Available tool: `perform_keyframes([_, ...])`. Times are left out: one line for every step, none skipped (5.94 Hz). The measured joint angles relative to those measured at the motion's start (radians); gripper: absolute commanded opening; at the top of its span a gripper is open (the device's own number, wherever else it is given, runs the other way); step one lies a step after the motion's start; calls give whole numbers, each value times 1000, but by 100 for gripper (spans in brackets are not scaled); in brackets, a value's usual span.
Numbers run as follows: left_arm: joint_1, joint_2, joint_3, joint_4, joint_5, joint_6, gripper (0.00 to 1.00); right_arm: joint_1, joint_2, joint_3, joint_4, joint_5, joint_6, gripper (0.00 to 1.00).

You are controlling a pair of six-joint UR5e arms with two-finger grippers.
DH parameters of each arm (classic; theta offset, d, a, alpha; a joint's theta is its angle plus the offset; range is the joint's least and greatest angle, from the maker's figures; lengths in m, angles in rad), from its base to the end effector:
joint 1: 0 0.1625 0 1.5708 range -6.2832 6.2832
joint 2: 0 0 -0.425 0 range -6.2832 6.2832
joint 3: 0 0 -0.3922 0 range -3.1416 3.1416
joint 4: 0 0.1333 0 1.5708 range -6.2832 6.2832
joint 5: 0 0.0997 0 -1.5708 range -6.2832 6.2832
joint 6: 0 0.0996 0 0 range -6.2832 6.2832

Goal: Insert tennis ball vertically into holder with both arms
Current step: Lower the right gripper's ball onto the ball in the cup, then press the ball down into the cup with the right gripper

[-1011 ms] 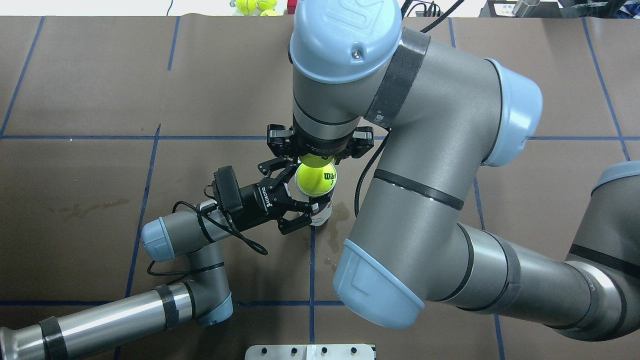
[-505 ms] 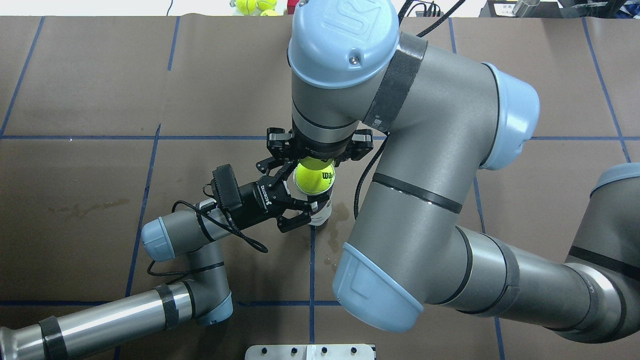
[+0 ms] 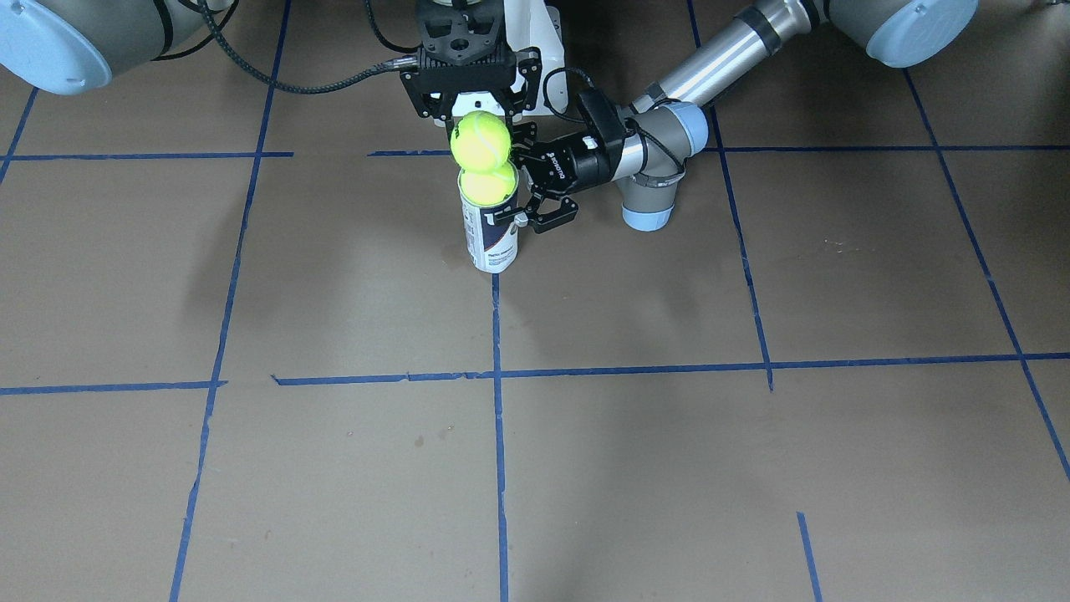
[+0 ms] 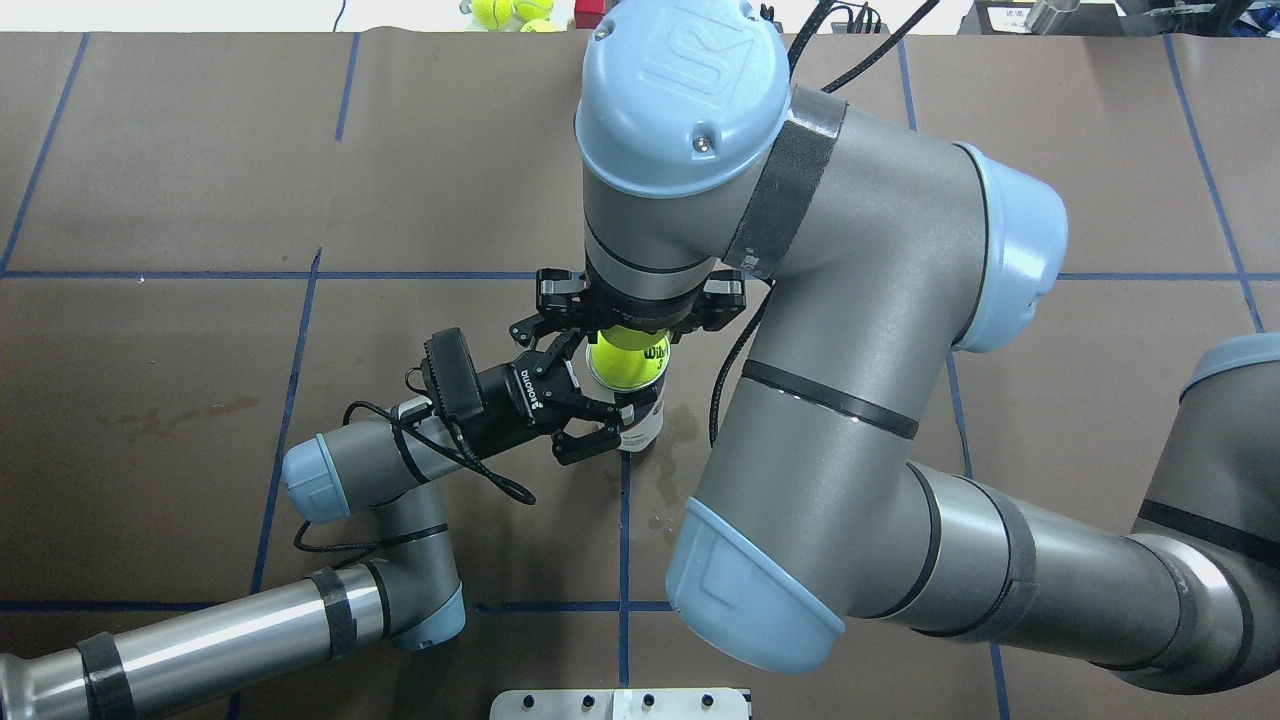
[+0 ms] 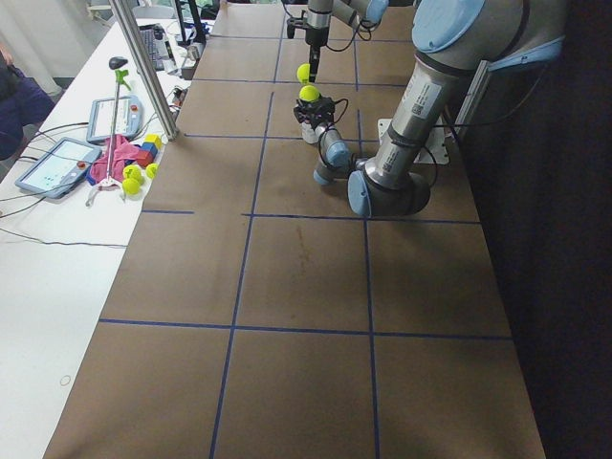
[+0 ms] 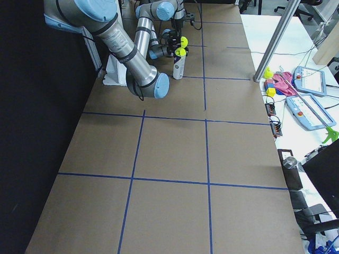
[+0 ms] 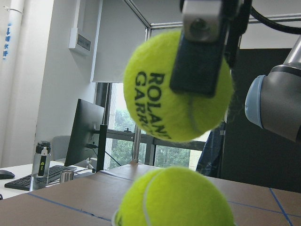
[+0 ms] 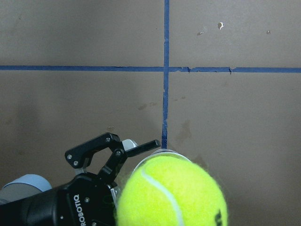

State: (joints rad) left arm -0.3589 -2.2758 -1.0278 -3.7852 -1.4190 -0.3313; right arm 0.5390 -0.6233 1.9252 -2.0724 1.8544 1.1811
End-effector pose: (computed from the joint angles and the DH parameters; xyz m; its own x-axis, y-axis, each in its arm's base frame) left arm 0.5647 -0.3703 0.2829 0.2014 0.9228 -0.3284 0.7834 0.0495 0.6195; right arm -0.4499 -0.3919 0.0275 0.6747 -0.0215 0.7378 -0.0693 0.9933 0.0923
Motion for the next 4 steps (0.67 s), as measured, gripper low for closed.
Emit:
perform_keyframes([0,0,0,0,0,0,99,-5,0,0,1,-4,-1,22])
perform_keyframes([0,0,-1,1,1,0,99,-10,-1,0,1,-9,-2,22])
perform_keyframes([0,-1,-2,3,2,0,99,-12,-2,0,1,-12,-3,22])
perform_keyframes([0,-2,-4,5,5,0,99,-15,-2,0,2,-13,-3,22])
